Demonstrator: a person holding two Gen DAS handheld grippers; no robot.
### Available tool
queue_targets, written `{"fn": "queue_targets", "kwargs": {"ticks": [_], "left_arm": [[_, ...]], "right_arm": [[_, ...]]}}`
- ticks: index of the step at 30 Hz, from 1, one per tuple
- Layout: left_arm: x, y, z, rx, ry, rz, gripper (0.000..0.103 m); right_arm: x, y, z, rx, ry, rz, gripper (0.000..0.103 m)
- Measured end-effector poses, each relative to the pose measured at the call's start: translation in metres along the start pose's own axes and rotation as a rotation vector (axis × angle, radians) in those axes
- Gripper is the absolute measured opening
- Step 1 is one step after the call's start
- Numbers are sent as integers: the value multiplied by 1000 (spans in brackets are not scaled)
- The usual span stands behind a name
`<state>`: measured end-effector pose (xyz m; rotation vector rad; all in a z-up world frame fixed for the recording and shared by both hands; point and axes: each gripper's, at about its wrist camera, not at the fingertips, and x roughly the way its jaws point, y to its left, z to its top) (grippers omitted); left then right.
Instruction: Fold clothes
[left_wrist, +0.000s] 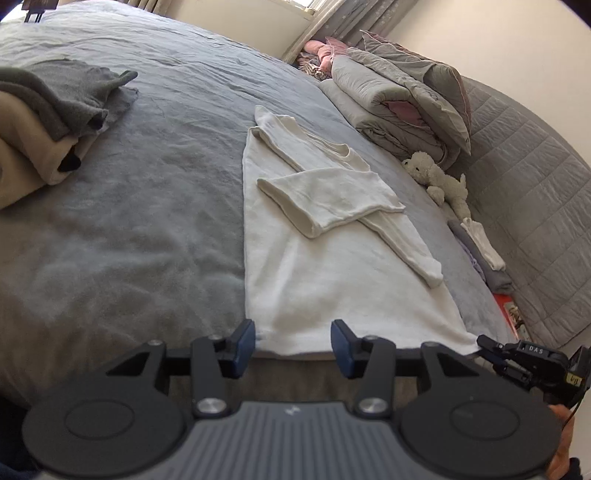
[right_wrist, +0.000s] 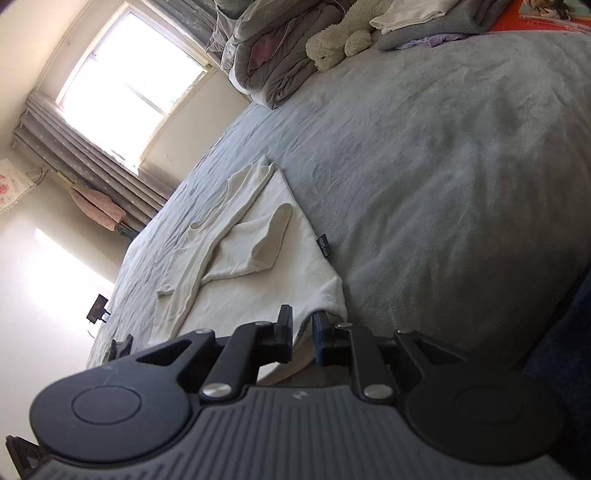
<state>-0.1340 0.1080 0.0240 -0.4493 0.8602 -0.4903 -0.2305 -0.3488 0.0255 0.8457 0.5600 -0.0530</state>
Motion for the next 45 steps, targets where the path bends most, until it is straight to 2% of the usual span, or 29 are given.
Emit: {"fn": "queue_targets", "kwargs": {"ticks": [1, 2, 3, 6, 11, 14, 15, 19, 24, 25, 28, 30, 34, 39, 40, 43, 45], "left_arm": [[2, 2, 2, -15, -4, -7, 40], [3, 4, 3, -29, -8, -13, 24], [4, 3, 3, -33, -10, -11, 17], [5, 2, 3, -28, -14, 7, 7], [1, -4, -1, 32, -52, 54, 6], [1, 0, -1, 31, -55, 83, 8], [0, 3, -1, 15, -53, 79, 14], [-5, 12, -1, -31, -59, 59, 19], [-2, 12, -4, -32, -41, 61, 32], [-2, 11, -4, -27, -35, 58, 33], [2, 8, -5, -5, -9, 39, 35], [5, 6, -5, 4, 7, 36, 36], [9, 4, -5, 4, 10, 37, 33], [9, -2, -9, 56, -7, 78, 15], [8, -3, -9, 69, -14, 80, 15], [6, -6, -10, 91, -32, 80, 13], [5, -6, -9, 85, -40, 79, 12]], "right_arm": [[-2, 1, 0, 3, -7, 14, 18], [-3, 2, -1, -4, -13, 15, 18], [-3, 4, -2, -25, -18, -3, 17], [-6, 7, -3, -43, -35, -15, 13], [-15, 8, -1, -48, -92, -8, 13], [-13, 5, 0, -34, -83, -35, 13], [-12, 4, 0, -31, -81, -39, 14], [-14, 0, 0, -4, -91, -35, 14], [-23, -1, 1, 20, -149, -8, 16], [-26, 1, 1, 4, -169, -6, 17], [-23, 10, 0, -83, -155, -83, 45], [-16, 11, -3, -108, -124, -122, 45], [-9, 11, -7, -129, -88, -123, 45], [1, 11, -13, -156, -36, -159, 45], [2, 11, -14, -156, -34, -158, 43], [2, 11, -16, -155, -30, -156, 22], [0, 9, -14, -129, -40, -143, 17]]}}
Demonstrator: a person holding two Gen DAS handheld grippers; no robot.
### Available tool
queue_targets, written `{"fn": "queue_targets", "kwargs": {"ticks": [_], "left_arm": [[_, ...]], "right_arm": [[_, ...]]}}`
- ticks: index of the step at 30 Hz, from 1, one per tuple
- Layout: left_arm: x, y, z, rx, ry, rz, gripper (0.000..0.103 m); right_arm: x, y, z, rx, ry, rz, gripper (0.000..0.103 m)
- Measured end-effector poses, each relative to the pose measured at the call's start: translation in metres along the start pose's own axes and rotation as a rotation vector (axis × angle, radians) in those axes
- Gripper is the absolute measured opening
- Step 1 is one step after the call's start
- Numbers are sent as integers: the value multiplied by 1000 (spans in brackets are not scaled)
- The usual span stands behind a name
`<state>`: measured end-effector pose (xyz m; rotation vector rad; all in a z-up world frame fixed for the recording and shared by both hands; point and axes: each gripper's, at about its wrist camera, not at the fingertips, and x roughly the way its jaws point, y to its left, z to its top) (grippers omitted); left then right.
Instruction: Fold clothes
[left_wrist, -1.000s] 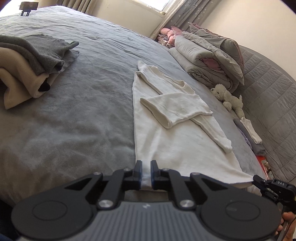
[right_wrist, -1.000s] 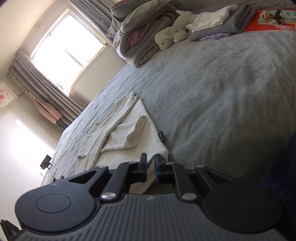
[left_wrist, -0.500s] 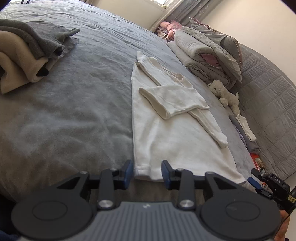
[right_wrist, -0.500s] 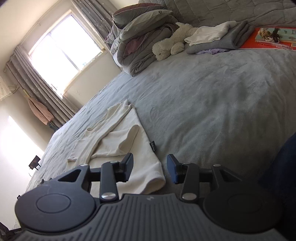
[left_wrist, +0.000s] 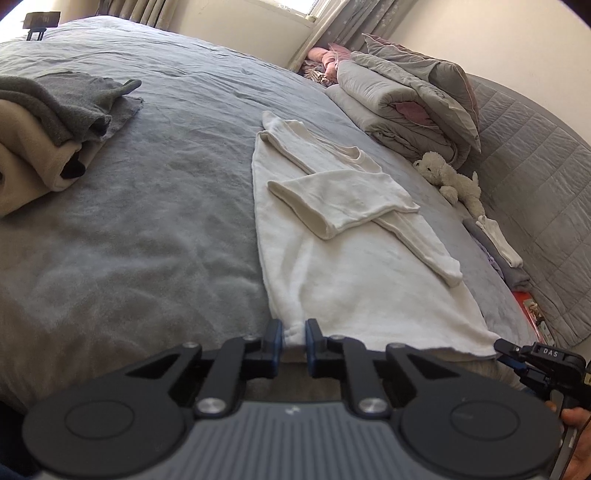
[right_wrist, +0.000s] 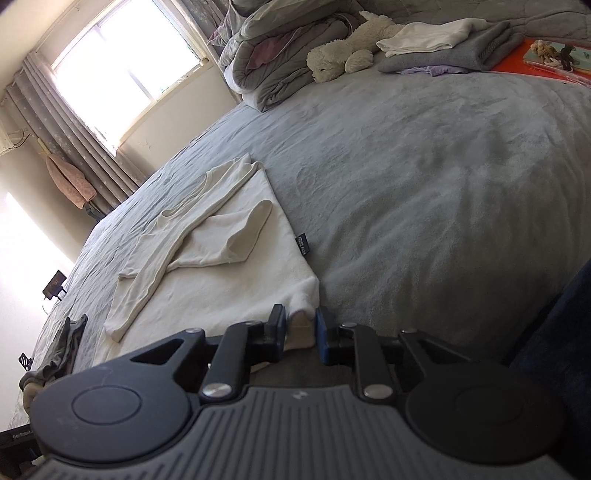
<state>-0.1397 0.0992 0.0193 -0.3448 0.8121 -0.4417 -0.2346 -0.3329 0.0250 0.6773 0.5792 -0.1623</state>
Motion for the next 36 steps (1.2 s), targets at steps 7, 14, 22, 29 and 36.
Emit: {"fn": "queue_targets", "kwargs": {"ticks": [7, 14, 22, 29, 36], "left_arm": [[-8, -4, 25, -22, -38, -40, 9], [15, -24, 79, 54, 7, 47, 9], [77, -7, 140, 55, 62, 80, 12], [73, 13, 141, 63, 18, 50, 46], [72, 5, 136, 121, 1, -7, 61]], "right_arm": [[-5, 8, 33, 50, -54, 73, 11], [29, 47, 89, -58, -18, 89, 10], [116, 66, 136, -164, 84, -4, 10], [137, 61, 117, -372, 109, -103, 20], [121, 73, 122, -586, 26, -89, 49]]}}
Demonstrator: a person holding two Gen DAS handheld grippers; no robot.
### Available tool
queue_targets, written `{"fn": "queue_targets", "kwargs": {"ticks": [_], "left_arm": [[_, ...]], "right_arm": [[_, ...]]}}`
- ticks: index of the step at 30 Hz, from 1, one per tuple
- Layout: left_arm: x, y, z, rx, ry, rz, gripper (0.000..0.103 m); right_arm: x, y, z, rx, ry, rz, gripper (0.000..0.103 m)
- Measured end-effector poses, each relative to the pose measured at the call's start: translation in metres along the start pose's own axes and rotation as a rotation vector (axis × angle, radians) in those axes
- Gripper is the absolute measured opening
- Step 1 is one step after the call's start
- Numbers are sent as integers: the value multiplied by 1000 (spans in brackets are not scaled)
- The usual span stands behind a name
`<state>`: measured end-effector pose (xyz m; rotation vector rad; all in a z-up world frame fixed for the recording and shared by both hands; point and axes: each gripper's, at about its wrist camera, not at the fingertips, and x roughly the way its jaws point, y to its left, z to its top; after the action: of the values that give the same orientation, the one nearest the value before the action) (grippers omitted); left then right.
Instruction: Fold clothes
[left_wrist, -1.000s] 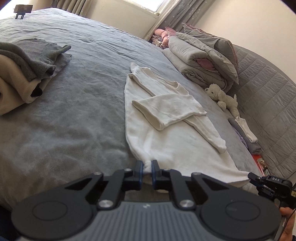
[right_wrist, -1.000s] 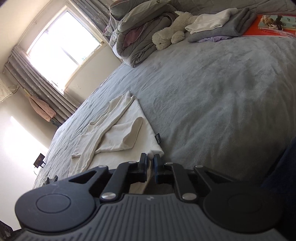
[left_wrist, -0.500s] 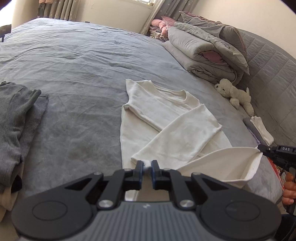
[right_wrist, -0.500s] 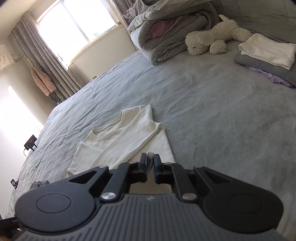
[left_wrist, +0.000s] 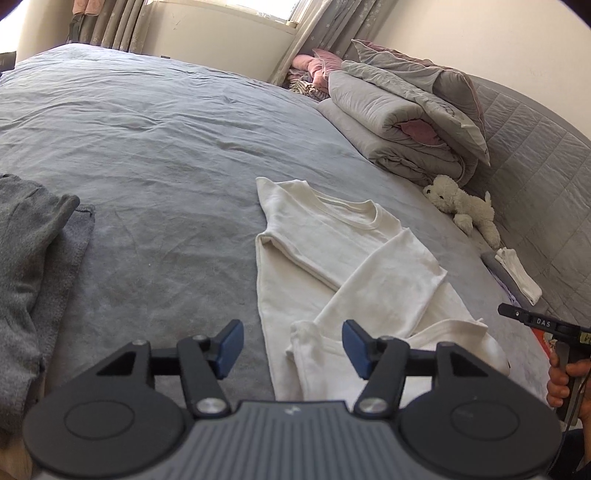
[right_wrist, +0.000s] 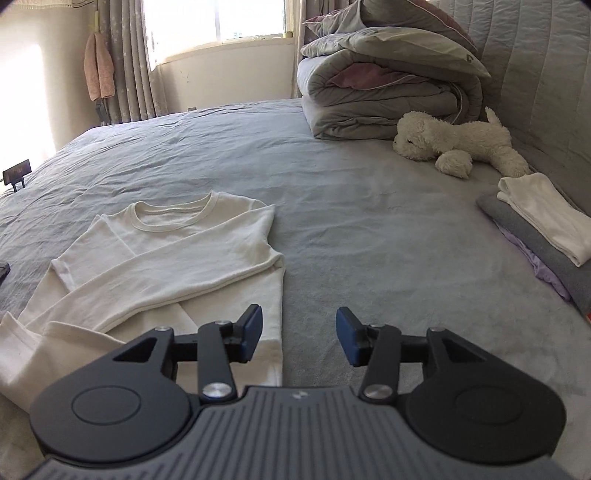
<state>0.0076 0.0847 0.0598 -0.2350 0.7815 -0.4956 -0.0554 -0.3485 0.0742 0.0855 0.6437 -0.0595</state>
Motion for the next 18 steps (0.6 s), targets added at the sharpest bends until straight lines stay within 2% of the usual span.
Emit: {"fn": "queue_targets", "kwargs": {"ticks": [2, 6, 11, 13, 15, 17, 18], "left_arm": [[3, -5, -2, 25, 8, -4, 61], [10, -13, -6, 84, 19, 1, 63], [23, -25, -10, 160, 69, -5, 63], [24, -25, -11, 167, 67, 6, 59], [23, -25, -12, 172, 62, 17, 35], [23, -26, -12, 176, 57, 28, 26], [23, -26, -13, 179, 54, 33, 21]], "right_arm": [[-2, 4, -1, -79, 16, 42, 50], [0, 16, -9, -249, 48, 73, 50], [12, 15, -9, -273, 108, 131, 50], [25, 14, -9, -267, 156, 110, 50], [36, 13, -10, -260, 192, 96, 50], [42, 12, -9, -238, 195, 100, 49], [43, 13, -9, -228, 191, 97, 45]]}}
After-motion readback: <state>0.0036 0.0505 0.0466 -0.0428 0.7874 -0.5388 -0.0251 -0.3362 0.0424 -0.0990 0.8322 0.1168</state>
